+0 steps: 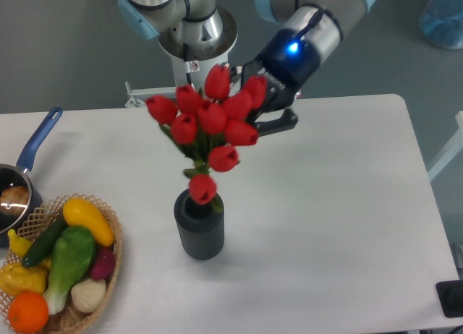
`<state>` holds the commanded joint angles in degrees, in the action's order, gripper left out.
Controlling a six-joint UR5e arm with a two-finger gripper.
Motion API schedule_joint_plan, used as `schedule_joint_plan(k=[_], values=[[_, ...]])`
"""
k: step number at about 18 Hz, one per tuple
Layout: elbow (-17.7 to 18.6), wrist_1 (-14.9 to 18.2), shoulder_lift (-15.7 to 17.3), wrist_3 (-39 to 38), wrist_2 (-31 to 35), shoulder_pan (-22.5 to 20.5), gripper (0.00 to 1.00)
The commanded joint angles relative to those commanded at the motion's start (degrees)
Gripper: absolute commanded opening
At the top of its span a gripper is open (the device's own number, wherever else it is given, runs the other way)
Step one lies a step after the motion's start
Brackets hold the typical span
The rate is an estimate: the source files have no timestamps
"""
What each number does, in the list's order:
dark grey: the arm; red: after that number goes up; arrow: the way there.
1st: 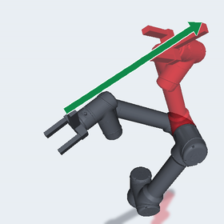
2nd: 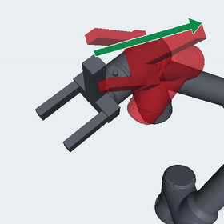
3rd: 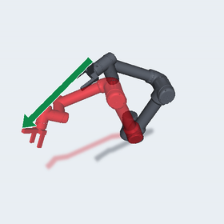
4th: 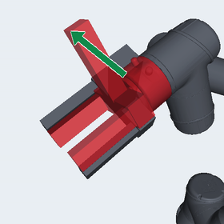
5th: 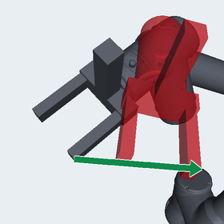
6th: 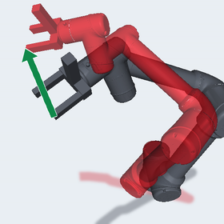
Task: Pick up the flowers from the vase
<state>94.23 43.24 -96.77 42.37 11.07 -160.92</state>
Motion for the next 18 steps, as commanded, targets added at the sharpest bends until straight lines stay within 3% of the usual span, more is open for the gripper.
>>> schedule_joint_plan(k=[5, 7, 10, 15, 18], values=[[-1.68, -0.18, -0.96, 5.76, 1.83, -6.24, 0.0], [-0.89, -0.09, -1.23, 9.99, 9.1, -7.74, 0.0], [-0.36, 0.0, -1.67, 14.83, 21.15, -7.65, 0.0], [0.25, 0.44, -5.44, 18.8, 25.12, -7.48, 0.0], [1.04, 0.88, -5.62, 21.0, 34.86, -6.34, 0.0]])
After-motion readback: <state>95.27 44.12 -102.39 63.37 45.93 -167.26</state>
